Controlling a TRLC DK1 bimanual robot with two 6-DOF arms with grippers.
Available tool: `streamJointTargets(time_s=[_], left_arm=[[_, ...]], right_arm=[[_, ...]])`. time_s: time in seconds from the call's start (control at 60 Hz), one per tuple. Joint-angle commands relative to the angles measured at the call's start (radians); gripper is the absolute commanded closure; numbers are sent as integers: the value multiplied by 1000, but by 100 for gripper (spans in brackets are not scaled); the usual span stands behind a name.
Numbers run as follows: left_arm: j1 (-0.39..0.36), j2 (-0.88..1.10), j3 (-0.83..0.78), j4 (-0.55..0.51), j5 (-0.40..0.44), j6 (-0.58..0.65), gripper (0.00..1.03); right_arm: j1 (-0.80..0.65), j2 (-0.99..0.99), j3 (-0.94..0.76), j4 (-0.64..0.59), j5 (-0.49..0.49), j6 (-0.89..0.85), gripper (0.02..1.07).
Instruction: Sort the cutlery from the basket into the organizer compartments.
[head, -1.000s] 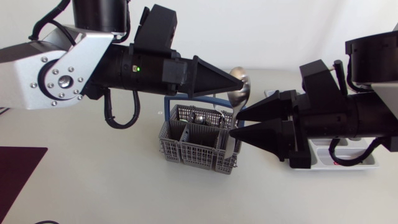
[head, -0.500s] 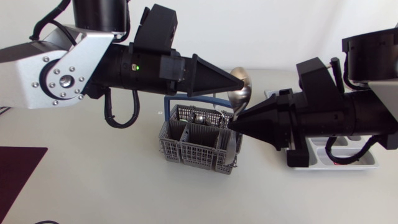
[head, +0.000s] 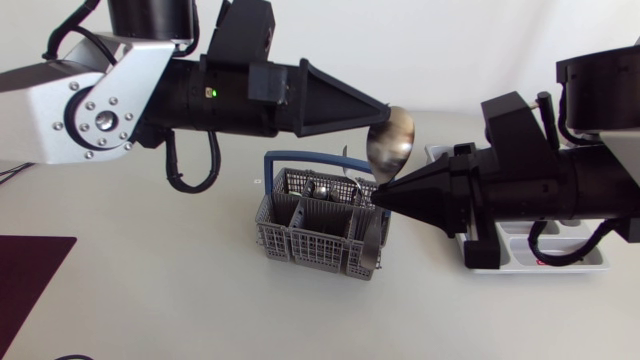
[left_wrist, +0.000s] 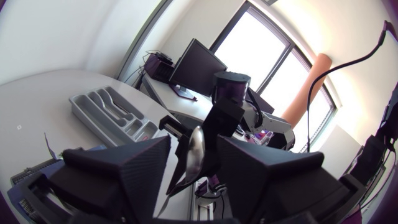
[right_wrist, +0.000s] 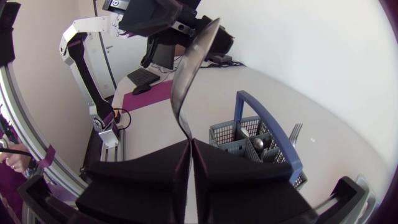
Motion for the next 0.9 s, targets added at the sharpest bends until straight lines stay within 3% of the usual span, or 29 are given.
streamJointTargets(time_s=[0.0,0.25,0.383,0.65,0.883], left_arm=[[34,2,41,17,-10,-32,14],[136,-35,47,-6,-174,5,11],[148,-52,61,-120,-328,129,11],[139,-79,35,-250,-616,313,11],[142,-133,-28,-284,-748,394,11]], right_arm=[[-23,-29,-9,-22,7,13,101],[-232,-78,-2,-112,27,-70,101],[-373,-72,15,-131,88,-120,101],[-535,115,78,-22,344,-166,101],[-581,397,210,81,583,-137,101]])
